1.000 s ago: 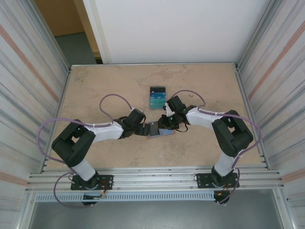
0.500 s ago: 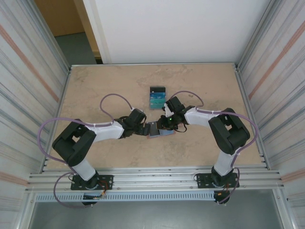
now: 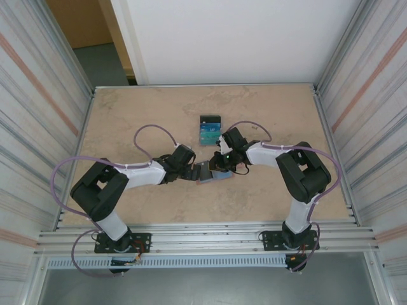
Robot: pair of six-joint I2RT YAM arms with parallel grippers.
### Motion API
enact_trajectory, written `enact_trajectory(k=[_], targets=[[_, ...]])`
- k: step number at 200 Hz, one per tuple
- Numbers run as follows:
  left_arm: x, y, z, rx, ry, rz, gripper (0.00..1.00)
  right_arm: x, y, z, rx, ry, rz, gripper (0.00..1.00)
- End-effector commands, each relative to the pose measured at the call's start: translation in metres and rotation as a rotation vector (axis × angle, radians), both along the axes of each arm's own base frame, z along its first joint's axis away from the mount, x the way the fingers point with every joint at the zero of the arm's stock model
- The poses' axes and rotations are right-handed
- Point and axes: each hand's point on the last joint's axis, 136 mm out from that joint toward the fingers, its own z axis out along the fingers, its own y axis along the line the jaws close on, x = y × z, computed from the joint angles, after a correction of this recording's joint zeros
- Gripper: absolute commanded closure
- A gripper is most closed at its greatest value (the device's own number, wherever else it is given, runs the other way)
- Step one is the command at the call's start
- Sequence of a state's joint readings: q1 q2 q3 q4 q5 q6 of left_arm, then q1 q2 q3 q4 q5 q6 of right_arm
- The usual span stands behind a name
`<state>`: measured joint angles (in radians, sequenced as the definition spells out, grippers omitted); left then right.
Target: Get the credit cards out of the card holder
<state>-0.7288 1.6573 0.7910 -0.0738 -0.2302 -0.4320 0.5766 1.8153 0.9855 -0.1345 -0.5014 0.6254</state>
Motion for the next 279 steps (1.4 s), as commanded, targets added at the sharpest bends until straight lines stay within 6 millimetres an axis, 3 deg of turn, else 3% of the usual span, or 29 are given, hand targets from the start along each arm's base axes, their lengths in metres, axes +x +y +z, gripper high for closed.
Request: enact_trajectory(k=[1,81,135,204,279], targets=[[-0.002,0.0,-0.012,0.014,0.03,0.0,0.01,0.001,0.011,0.012,0.083,0.006,0.007,0.89],[-0.003,-0.001,-0.012,0.015,0.033,-0.002,0.01,-0.004,0.022,0.012,0.202,0.06,0.025,0.85],[-0.004,0.002,-0.012,0.023,0.032,0.002,0.01,-0.004,0.017,0.009,0.204,0.063,0.008,0.9],[-0.006,0.006,-0.015,0.04,0.041,0.011,0.01,0.001,0.014,0.029,0.38,0.073,-0.025,0.87],[-0.006,0.007,-0.013,0.049,0.041,0.011,0.01,0.003,0.011,0.032,0.394,0.071,-0.038,0.86]])
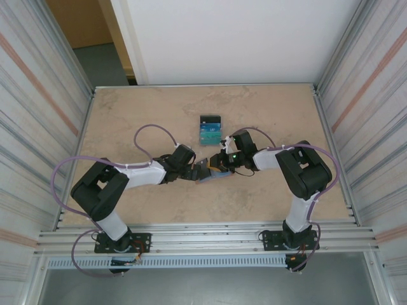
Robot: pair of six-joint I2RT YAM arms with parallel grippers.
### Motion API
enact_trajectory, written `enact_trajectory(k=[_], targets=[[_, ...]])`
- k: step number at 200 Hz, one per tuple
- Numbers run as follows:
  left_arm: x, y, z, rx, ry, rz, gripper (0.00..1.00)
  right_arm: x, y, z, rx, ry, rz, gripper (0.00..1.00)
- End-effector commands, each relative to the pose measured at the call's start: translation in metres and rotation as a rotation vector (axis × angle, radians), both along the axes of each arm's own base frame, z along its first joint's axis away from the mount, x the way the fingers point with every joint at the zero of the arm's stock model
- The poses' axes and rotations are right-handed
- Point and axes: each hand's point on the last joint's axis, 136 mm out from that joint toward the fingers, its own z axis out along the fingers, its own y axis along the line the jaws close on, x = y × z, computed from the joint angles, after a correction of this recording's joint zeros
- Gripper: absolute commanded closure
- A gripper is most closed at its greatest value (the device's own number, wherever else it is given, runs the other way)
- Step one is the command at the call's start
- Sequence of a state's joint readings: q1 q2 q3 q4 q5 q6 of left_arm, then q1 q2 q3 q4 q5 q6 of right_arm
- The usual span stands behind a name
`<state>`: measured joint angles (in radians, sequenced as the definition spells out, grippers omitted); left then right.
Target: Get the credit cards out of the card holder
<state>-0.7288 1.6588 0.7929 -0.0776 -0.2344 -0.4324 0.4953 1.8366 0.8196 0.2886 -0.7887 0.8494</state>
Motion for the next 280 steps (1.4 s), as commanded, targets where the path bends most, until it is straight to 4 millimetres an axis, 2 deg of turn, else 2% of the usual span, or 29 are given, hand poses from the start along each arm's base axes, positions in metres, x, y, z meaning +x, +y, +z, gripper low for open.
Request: enact_trajectory(k=[1,144,193,280], targets=[[-0.006,0.007,-0.013,0.045,0.041,0.009,0.01,0.001,0.002,0.017,0.055,-0.018,0.01,0.86],[-0.007,0.008,-0.016,0.052,0.05,0.012,0.01,0.003,-0.011,0.019,0.061,-0.021,-0.023,0.86],[-0.007,0.008,-0.015,0.052,0.048,0.012,0.01,0.004,-0.015,0.018,0.055,-0.026,-0.033,0.91],[-0.007,0.01,-0.006,0.052,0.032,0.012,0.01,0.006,-0.048,0.01,-0.12,-0.067,-0.067,0.96]])
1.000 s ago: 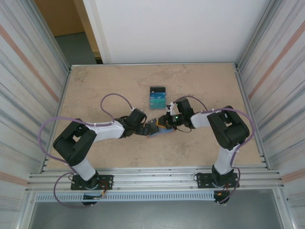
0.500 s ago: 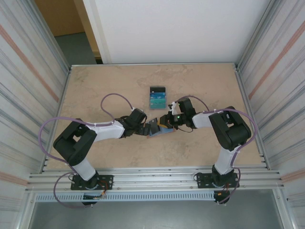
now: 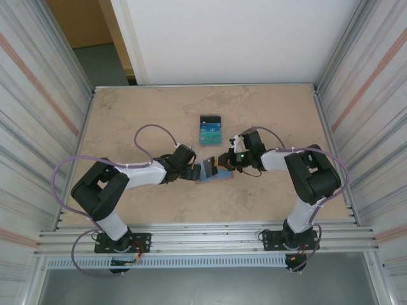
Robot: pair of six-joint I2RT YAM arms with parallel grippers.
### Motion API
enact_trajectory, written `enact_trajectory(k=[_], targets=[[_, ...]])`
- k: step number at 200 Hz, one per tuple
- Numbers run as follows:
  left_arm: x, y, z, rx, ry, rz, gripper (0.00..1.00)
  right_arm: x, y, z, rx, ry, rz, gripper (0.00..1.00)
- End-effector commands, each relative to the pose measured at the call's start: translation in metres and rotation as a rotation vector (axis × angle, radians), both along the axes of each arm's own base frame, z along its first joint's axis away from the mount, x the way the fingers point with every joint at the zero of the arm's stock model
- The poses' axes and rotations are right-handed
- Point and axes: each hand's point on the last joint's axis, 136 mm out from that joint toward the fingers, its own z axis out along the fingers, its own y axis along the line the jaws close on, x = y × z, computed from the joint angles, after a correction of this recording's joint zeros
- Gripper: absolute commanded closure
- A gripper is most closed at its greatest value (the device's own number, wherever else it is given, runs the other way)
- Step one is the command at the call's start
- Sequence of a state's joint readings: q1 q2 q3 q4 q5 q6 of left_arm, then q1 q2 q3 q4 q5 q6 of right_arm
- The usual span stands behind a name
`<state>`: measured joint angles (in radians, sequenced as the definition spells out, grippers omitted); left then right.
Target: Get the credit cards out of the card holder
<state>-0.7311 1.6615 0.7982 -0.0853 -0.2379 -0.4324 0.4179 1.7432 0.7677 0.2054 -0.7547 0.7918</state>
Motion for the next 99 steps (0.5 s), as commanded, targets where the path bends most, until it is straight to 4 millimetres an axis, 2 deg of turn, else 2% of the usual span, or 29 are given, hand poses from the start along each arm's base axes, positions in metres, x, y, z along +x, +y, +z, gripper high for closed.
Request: enact_trajectory(k=[1,55,99], targets=[[-0.007,0.01,-0.005,0.045,0.029,0.014,0.01,0.001,-0.012,0.005,-0.075,-0.044,0.003,0.96],[-0.005,0.01,0.013,0.03,-0.002,0.012,0.01,0.001,-0.029,0.005,-0.131,-0.063,-0.018,0.97],[-0.006,0.012,0.028,0.012,-0.026,0.016,0.01,0.002,-0.037,0.018,-0.143,-0.105,-0.028,0.98]])
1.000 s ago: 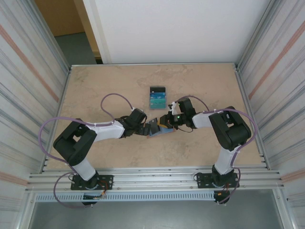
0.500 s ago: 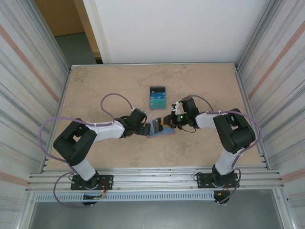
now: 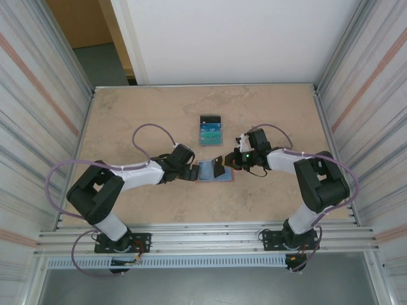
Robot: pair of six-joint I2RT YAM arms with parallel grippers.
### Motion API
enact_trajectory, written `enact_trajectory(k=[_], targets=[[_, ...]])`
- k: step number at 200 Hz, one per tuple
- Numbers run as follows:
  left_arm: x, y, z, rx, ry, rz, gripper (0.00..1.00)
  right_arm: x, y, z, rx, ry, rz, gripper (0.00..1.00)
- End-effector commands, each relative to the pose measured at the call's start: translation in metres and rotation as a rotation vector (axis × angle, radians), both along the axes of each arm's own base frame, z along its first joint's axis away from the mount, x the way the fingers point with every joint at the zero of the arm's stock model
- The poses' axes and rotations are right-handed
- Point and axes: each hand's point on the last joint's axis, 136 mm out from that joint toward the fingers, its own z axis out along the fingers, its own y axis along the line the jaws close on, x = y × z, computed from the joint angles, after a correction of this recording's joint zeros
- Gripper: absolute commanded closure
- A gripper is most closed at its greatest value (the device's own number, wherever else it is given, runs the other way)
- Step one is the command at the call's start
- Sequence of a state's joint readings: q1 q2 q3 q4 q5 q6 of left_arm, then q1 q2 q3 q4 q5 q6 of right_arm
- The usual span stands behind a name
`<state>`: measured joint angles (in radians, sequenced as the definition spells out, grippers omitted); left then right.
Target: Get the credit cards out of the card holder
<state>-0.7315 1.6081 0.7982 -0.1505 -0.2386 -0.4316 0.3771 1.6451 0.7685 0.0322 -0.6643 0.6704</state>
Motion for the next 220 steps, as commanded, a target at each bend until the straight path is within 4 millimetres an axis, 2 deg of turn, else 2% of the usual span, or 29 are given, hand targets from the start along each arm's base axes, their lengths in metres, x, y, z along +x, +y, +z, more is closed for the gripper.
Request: enact_trajectory(k=[1,63,101,135,163,182,203,220], targets=[[0.002,0.006,0.019,0.003,-0.037,0.017,0.01,0.002,-0.008,0.013,-0.027,-0.052,0.0,0.98],[0.003,0.005,0.047,-0.047,-0.087,0.023,0.01,-0.002,-0.017,0.042,-0.053,-0.138,0.002,0.98],[0.002,0.0,0.068,-0.11,-0.11,0.029,0.01,-0.006,-0.011,0.068,0.021,-0.22,0.029,0.98],[0.0,-0.01,0.099,-0.229,-0.154,0.01,0.01,-0.011,0.001,0.089,0.099,-0.286,0.081,0.98],[-0.004,-0.025,0.126,-0.373,-0.175,-0.091,0.03,-0.015,0.012,0.096,0.112,-0.32,0.142,0.99],[-0.008,-0.037,0.144,-0.449,-0.203,-0.225,0.03,-0.02,0.022,0.101,0.121,-0.341,0.203,1.0],[-0.01,-0.043,0.16,-0.456,-0.22,-0.388,0.03,-0.026,0.032,0.107,0.122,-0.363,0.278,1.0],[-0.008,-0.044,0.165,-0.443,-0.223,-0.475,0.07,-0.029,0.038,0.111,0.123,-0.37,0.324,1.0]])
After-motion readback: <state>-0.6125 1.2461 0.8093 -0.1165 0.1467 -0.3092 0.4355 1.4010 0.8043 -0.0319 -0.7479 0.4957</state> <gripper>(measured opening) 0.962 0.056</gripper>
